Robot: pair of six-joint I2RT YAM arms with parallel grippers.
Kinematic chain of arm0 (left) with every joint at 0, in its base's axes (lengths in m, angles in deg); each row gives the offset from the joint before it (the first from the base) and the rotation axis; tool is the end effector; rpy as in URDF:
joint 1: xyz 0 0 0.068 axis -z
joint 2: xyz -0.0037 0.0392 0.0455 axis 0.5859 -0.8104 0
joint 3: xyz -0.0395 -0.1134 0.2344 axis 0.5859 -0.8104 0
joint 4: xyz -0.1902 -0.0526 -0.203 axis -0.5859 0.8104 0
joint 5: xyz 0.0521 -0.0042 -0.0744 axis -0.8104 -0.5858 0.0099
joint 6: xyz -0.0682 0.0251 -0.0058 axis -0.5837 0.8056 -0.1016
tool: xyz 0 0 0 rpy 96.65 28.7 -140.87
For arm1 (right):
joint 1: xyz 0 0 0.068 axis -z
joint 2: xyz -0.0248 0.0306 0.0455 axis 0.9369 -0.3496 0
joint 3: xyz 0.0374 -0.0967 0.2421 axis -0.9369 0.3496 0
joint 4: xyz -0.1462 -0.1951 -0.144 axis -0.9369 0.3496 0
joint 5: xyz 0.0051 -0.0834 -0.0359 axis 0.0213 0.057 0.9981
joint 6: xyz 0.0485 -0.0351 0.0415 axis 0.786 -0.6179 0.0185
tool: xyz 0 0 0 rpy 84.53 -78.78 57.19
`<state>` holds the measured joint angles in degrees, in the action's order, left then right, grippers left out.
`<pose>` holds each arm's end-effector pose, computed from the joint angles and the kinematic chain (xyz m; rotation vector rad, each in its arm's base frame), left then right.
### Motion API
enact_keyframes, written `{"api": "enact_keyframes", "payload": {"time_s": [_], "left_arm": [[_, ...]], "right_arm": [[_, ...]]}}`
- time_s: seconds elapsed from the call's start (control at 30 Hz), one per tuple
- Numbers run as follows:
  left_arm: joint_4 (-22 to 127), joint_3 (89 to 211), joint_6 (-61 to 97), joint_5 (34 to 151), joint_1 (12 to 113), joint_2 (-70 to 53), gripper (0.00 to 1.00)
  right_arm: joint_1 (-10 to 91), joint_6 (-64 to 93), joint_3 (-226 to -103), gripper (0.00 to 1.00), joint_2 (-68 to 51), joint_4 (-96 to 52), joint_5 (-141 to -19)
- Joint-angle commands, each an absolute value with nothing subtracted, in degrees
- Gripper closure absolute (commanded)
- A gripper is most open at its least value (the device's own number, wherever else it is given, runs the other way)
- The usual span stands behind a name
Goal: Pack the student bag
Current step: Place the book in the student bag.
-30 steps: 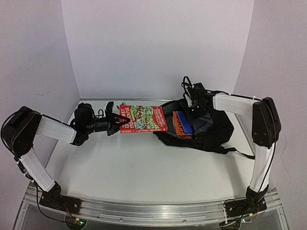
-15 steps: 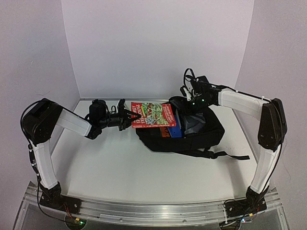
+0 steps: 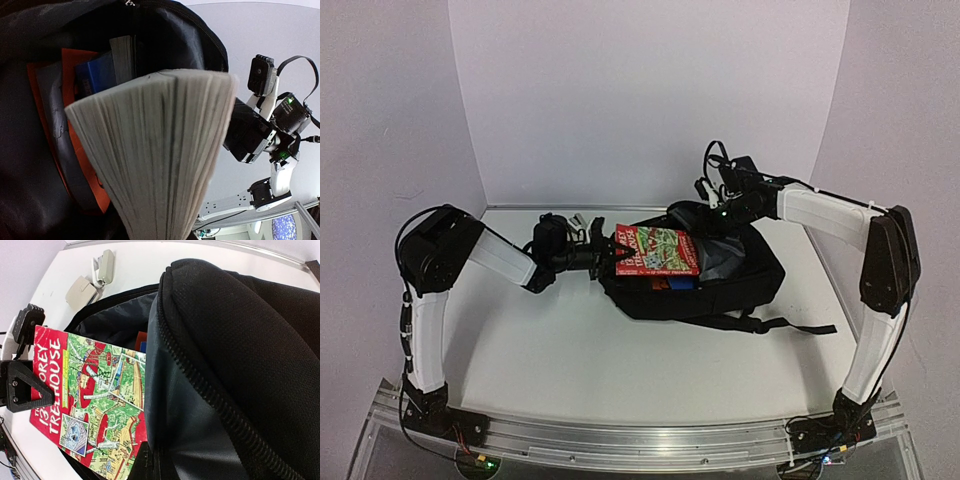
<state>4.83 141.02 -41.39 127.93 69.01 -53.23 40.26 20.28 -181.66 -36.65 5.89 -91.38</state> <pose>0.3633 -0.2872 0.1244 0.0196 2.1200 -1.8736 0.4006 0.2472 0.2461 -0.5218 2.3584 0.7401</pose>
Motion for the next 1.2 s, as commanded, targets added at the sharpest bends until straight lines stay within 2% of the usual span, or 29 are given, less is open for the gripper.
{"api": "enact_keyframes", "payload": {"time_s": [0.0,0.33,0.7,0.87,1.0,1.17], "left_arm": [[-0.3,147.0,-41.7,128.0,70.0,-54.3,1.0],[6.8,155.8,-37.7,124.6,73.1,-59.5,1.0],[8.2,145.4,-34.0,121.0,73.1,-45.9,1.0],[13.3,145.4,-31.5,118.7,73.1,-40.8,1.0],[13.0,147.8,-32.5,120.2,73.2,-42.1,1.0],[5.7,150.6,-38.7,122.3,73.2,-49.8,1.0]], "right_arm": [[39.6,22.0,-184.3,1.0,-32.3,1.6,-96.6],[39.2,21.9,-184.9,1.0,-32.1,1.2,-97.0],[39.4,21.1,-184.5,1.0,-31.2,1.2,-95.7],[39.4,20.6,-184.6,1.0,-30.6,1.3,-95.5],[39.3,20.7,-184.2,1.0,-30.6,1.2,-96.2],[39.4,21.2,-184.8,1.0,-31.1,1.3,-97.7]]}}
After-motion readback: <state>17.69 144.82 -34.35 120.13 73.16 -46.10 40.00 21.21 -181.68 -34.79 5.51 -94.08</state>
